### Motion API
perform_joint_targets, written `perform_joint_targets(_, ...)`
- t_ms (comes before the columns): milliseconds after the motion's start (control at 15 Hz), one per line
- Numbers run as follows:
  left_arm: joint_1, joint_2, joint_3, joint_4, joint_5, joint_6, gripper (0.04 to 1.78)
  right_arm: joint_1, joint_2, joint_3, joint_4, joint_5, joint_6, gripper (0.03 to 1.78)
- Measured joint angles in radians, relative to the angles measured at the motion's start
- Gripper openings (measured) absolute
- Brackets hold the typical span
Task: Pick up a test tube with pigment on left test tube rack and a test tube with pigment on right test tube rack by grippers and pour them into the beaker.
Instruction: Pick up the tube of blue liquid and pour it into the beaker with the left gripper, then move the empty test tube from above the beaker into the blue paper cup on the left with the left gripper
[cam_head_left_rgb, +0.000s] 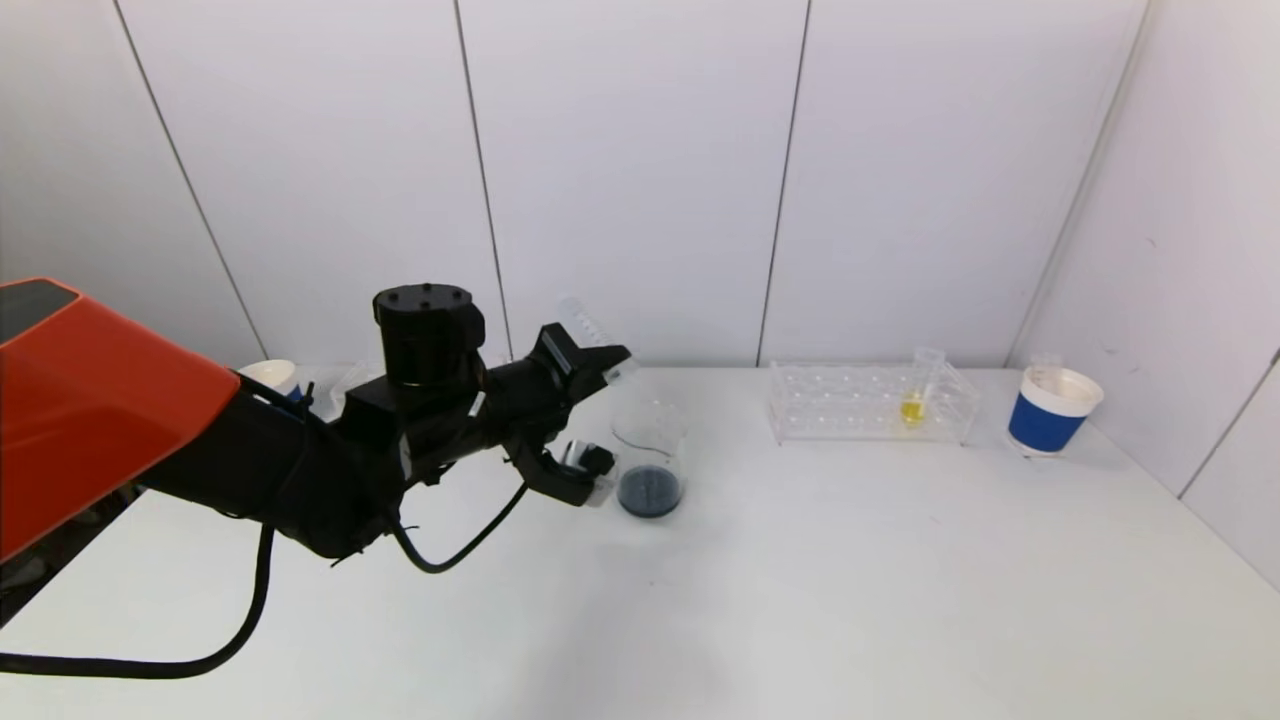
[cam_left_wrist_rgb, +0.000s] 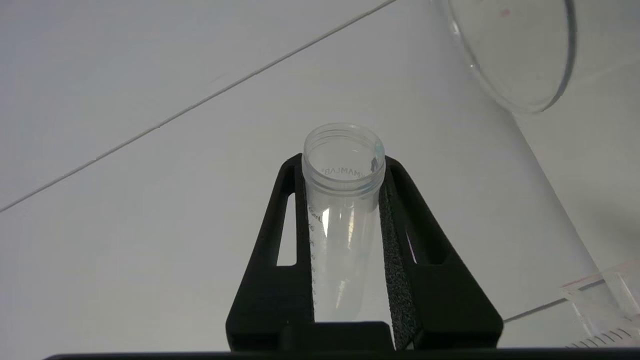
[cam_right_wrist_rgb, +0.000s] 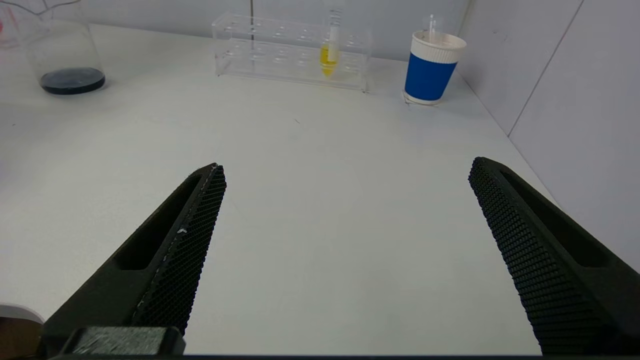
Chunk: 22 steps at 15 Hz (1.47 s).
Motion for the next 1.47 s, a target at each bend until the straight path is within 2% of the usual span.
perform_joint_targets(533, 0.001, -0.065, -0.025, -0.050, 0.009, -0.434, 0.42, 0.000, 0.000, 0.000, 0.000, 0.000, 0.000, 1.77)
perform_joint_targets(667, 0.001, -0.073, -0.026, -0.059, 0.017, -0.505, 0.42, 0.000, 0.000, 0.000, 0.000, 0.000, 0.000, 1.77)
perform_joint_targets(1200, 0.003, -0.110, -0.018, -0.059, 0.116, -0.861, 0.42, 0.000, 0.000, 0.000, 0.000, 0.000, 0.000, 1.77)
perform_joint_targets(1333, 0.015, -0.123, -0.017, -0.060, 0.124, -0.922, 0.42, 0.000, 0.000, 0.000, 0.000, 0.000, 0.000, 1.77)
perform_joint_targets(1467, 0.028, -0.130, -0.018, -0.062, 0.171, -0.981, 0.42, 0.000, 0.000, 0.000, 0.000, 0.000, 0.000, 1.77)
